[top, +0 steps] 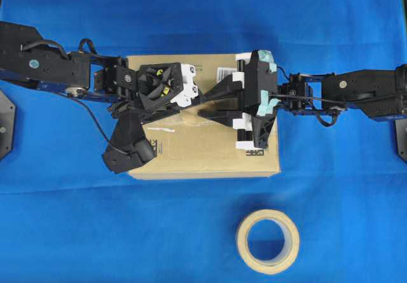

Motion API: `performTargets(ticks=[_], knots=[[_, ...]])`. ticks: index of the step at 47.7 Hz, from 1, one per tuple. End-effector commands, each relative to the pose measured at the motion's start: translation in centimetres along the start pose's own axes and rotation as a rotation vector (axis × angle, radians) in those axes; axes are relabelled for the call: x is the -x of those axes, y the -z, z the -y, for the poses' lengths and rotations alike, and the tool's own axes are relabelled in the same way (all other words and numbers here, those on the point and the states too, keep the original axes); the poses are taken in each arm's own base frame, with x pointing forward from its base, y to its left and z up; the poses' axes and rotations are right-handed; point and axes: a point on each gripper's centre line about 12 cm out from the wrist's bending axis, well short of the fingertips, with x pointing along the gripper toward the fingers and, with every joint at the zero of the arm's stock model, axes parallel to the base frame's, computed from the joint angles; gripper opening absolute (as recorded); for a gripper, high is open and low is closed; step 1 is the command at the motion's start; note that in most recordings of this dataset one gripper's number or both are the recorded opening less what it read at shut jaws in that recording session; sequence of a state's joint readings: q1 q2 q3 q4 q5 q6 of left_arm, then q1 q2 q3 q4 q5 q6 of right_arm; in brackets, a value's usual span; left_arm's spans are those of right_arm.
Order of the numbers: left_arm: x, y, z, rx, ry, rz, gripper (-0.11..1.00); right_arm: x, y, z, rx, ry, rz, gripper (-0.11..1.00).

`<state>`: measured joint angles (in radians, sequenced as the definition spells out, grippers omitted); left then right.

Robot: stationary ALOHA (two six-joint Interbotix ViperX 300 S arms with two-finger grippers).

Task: Apply tape along the seams of the closed cardboard box to seal it securely.
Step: 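Bring the right gripper in and press the tape down along the seam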

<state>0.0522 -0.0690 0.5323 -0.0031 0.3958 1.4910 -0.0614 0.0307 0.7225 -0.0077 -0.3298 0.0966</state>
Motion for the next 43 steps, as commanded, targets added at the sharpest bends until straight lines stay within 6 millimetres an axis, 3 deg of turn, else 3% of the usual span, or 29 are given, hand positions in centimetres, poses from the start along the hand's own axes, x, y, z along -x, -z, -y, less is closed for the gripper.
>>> performTargets(ticks=[1, 17, 43], knots=[[0.49, 0.15, -0.77, -0.005, 0.003, -0.006, 0.68, 0.08, -0.84, -0.07, 0.000, -0.002, 0.024, 0.38], [0.51, 0.81, -1.01, -0.111, 0.053, -0.068, 0.68, 0.15, -0.52, -0.41, 0.004, -0.010, 0.018, 0.38], [0.49, 0.95, -0.83, -0.118, 0.100, -0.080, 0.68, 0.15, -0.52, -0.41, 0.004, -0.010, 0.018, 0.38]])
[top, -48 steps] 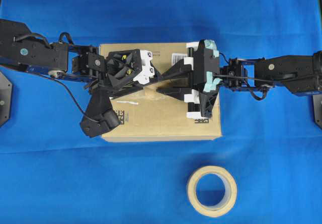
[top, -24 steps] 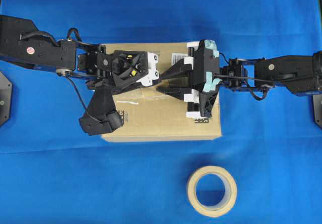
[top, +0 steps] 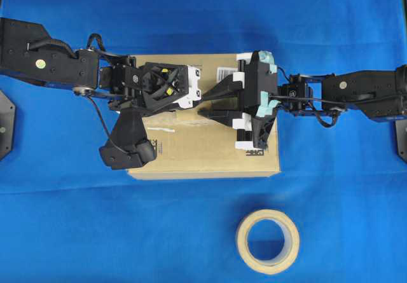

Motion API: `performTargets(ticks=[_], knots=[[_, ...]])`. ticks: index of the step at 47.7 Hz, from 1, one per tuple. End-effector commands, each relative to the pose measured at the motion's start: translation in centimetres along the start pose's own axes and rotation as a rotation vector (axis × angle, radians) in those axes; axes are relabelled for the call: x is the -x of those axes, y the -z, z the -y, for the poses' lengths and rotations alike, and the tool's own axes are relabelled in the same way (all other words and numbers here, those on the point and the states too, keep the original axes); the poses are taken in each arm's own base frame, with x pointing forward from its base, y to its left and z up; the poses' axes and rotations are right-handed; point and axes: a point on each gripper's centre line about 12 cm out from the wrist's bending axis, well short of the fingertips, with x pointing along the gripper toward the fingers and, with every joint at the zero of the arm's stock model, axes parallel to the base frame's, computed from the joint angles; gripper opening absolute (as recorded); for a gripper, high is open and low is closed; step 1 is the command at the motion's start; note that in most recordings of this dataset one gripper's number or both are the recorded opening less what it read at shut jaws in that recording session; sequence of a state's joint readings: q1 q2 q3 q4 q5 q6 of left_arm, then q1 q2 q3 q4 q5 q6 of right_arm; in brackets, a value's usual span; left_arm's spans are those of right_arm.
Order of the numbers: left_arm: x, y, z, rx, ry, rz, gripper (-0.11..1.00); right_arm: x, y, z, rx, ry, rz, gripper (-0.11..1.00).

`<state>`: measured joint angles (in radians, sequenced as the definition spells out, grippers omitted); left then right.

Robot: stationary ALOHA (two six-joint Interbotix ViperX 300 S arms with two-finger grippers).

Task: Apply tape along the seams of the closed cardboard box to seal it securely.
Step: 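Bring the right gripper in and press the tape down along the seam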

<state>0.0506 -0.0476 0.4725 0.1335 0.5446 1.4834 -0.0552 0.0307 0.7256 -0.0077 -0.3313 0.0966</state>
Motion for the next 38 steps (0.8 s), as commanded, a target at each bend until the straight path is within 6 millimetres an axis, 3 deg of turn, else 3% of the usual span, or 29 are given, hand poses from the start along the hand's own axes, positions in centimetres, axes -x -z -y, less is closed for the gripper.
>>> performTargets(ticks=[1, 38], knots=[[0.48, 0.36, -0.46, 0.000, -0.001, -0.010, 0.68, 0.12, -0.65, -0.17, 0.001, -0.004, 0.020, 0.38], [0.68, 0.34, -0.18, -0.011, 0.046, -0.023, 0.68, 0.13, -0.55, -0.17, 0.001, -0.004, 0.015, 0.38]])
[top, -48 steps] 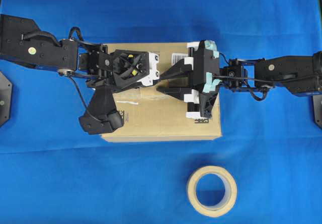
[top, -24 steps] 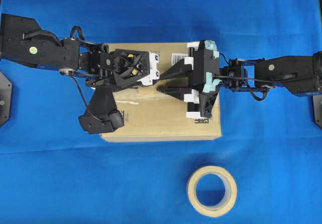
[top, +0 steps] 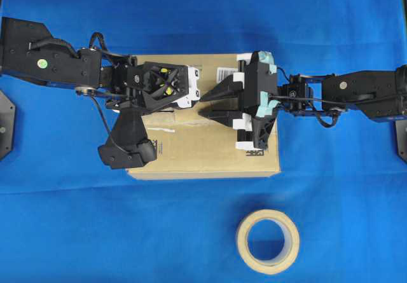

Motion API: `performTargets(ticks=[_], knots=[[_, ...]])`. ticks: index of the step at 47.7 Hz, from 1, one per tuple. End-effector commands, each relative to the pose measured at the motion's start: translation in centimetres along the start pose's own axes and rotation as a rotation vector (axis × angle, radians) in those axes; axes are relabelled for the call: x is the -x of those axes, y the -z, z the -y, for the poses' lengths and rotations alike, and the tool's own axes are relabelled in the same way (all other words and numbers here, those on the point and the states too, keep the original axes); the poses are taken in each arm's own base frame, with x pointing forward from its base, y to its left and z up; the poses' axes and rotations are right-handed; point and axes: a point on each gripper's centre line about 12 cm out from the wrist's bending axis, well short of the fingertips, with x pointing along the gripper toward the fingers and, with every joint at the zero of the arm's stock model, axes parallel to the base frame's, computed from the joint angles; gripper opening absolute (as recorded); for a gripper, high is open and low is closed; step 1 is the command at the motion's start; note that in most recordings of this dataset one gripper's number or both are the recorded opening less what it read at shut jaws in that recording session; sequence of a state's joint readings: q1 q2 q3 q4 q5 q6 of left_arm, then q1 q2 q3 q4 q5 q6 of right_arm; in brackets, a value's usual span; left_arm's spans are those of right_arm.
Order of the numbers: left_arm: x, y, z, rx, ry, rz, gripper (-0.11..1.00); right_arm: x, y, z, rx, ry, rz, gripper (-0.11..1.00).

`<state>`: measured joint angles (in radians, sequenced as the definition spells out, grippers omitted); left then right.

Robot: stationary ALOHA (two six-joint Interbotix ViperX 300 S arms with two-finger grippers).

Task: Apply tape along the seams of the closed cardboard box to seal it securely.
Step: 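Bring the right gripper in and press the tape down along the seam, then slide both grippers toward each other, smoothing the tape over the seam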

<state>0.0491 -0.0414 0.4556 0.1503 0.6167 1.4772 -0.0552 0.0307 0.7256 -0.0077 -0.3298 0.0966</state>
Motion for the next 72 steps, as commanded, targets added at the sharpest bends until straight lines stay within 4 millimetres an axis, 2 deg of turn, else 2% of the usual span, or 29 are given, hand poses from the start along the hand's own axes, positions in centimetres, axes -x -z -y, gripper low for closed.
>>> performTargets(ticks=[1, 12, 19, 26, 38, 41, 43, 47, 50, 59, 65, 72], knots=[[0.6, 0.3, -0.4, -0.001, -0.011, -0.009, 0.68, 0.1, -0.6, -0.2, 0.001, -0.004, 0.018, 0.38], [1.8, 0.3, -0.5, 0.004, -0.055, -0.007, 0.68, 0.1, -0.6, -0.2, 0.001, -0.004, 0.018, 0.38], [3.5, 0.2, -1.0, 0.024, -0.183, 0.011, 0.69, 0.4, -0.7, -0.2, 0.001, -0.004, 0.021, 0.38], [4.8, 0.0, -0.9, 0.109, -0.329, 0.043, 0.68, 1.8, -1.2, -0.3, 0.002, -0.008, 0.042, 0.38], [6.3, -1.4, -1.2, 0.275, -0.532, 0.152, 0.66, 5.3, -5.2, -0.5, 0.020, -0.015, 0.185, 0.36], [6.3, -1.8, -1.2, 0.334, -0.550, 0.186, 0.65, 5.8, -6.0, -0.2, 0.020, -0.008, 0.222, 0.32], [6.3, -2.0, -1.2, 0.375, -0.556, 0.206, 0.63, 5.9, -6.1, 0.2, 0.019, -0.001, 0.235, 0.25], [5.9, -2.1, -1.0, 0.488, -0.552, 0.246, 0.55, 5.6, -6.3, 0.7, 0.013, 0.014, 0.243, 0.09], [5.4, -2.2, -0.7, 0.568, -0.546, 0.275, 0.41, 5.1, -6.1, 0.9, 0.011, 0.019, 0.234, 0.00], [3.8, -2.3, -0.2, 0.845, -0.567, 0.395, 0.02, 2.8, -5.2, 1.1, 0.010, 0.024, 0.171, 0.00], [2.2, -1.7, 0.1, 1.014, -0.556, 0.443, 0.00, 1.2, -4.7, 1.1, 0.010, 0.025, 0.136, 0.00], [0.5, -1.7, 0.3, 1.112, -0.507, 0.449, 0.00, -0.2, -4.2, 0.7, 0.011, 0.015, 0.114, 0.00]])
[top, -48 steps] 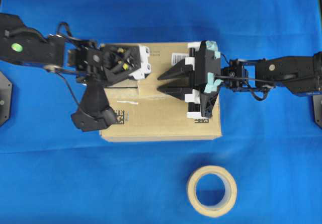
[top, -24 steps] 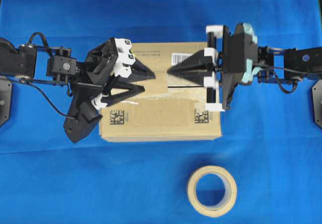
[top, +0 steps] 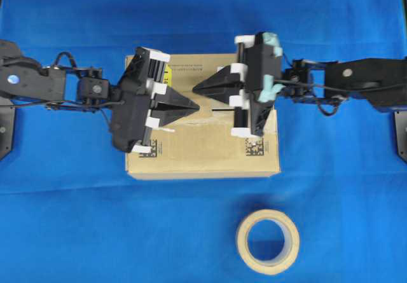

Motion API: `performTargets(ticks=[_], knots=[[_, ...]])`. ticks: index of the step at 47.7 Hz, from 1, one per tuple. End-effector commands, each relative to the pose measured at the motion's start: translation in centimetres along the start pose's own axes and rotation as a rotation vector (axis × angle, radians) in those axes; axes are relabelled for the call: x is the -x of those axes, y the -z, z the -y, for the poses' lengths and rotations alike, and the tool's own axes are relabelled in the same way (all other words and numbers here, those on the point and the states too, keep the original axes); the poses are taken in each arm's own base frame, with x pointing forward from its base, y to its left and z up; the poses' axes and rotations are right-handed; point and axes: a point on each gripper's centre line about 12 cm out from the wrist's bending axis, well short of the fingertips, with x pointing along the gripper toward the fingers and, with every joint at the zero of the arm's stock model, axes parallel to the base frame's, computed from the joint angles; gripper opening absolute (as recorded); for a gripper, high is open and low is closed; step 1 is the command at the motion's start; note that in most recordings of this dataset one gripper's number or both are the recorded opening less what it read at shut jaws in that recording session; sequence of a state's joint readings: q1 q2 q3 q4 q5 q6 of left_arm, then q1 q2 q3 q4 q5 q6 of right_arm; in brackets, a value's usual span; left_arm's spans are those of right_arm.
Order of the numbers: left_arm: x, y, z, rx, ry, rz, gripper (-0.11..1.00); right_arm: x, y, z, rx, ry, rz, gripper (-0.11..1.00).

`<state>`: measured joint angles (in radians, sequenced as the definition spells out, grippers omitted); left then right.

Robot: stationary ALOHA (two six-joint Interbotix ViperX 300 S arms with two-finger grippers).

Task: Apply tape along the seams of the closed cardboard box to seal it securely.
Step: 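Slide both grippers toward each other, smoothing the tape over the seam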

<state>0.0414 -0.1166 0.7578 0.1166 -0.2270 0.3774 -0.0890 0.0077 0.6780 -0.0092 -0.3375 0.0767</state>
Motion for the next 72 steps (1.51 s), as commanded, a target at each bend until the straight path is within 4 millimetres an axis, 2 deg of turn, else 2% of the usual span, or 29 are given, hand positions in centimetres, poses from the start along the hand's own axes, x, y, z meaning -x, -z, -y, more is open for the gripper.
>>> performTargets(ticks=[1, 17, 25, 32, 41, 52, 58, 68, 72], knots=[[-0.4, -0.4, -0.2, 0.037, -0.006, 0.014, 0.00, -0.5, -1.3, -0.5, 0.002, -0.011, 0.033, 0.00], [-0.8, 2.3, -0.4, 0.068, -0.012, -0.049, 0.00, -1.4, 0.3, -0.7, 0.003, -0.015, -0.009, 0.00], [-0.5, 3.8, -1.0, 0.103, -0.033, -0.074, 0.00, -1.7, 1.2, -0.7, 0.003, -0.015, -0.036, 0.00], [-0.2, 4.7, -0.8, 0.112, -0.035, -0.081, 0.00, -1.6, 1.6, -0.7, 0.003, -0.015, -0.053, 0.00], [0.6, 5.6, -0.2, 0.130, -0.029, -0.103, 0.00, -0.8, 2.6, -0.6, -0.003, -0.011, -0.093, 0.00], [1.7, 6.4, 0.3, 0.141, -0.026, -0.119, 0.00, 1.4, 3.7, -0.5, -0.023, -0.008, -0.112, 0.00], [1.8, 5.3, 0.3, 0.138, -0.029, -0.082, 0.00, 2.6, 2.8, -0.5, -0.031, -0.010, -0.081, 0.00], [1.3, -0.8, 0.0, 0.101, -0.048, 0.130, 0.00, 3.3, -0.2, -0.5, -0.019, -0.013, 0.017, 0.00], [0.6, -1.5, 0.0, 0.097, -0.044, 0.147, 0.00, 2.8, -0.9, -0.3, -0.018, -0.009, 0.050, 0.00]])
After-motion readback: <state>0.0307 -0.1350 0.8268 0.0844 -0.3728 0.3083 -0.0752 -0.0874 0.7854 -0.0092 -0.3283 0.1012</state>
